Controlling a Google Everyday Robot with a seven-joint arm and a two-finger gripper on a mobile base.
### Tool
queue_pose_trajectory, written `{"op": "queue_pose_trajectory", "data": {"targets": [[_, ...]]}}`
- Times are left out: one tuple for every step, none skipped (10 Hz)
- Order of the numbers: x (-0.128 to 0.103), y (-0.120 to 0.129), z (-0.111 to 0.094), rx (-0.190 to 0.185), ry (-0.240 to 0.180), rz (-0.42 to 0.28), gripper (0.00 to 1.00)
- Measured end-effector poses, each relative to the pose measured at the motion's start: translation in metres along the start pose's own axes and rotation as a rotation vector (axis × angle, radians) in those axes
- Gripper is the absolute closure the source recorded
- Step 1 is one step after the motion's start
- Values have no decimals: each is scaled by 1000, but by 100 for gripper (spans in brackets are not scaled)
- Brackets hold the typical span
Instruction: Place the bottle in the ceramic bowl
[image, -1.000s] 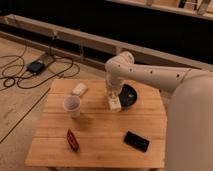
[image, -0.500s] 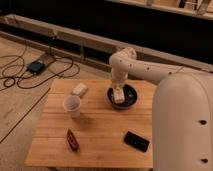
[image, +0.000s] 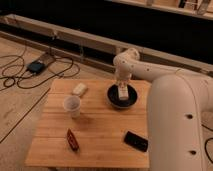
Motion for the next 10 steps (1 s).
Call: {"op": "queue_pose_trajectory", "data": {"targets": [[-2, 2, 3, -3, -2, 7, 36], [-4, 4, 6, -4, -3, 12, 28], [-6, 6, 7, -4, -5, 19, 21], [-9, 7, 9, -2, -7, 26, 20], [-11, 8, 11, -1, -8, 30, 20], [-15, 9, 13, 1, -12, 36, 20], [-17, 10, 13, 5, -15, 42, 20], [-19, 12, 12, 12, -17, 52, 20], [-20, 14, 9, 23, -20, 66, 20], [-22, 16, 2, 38, -21, 83, 20]]}}
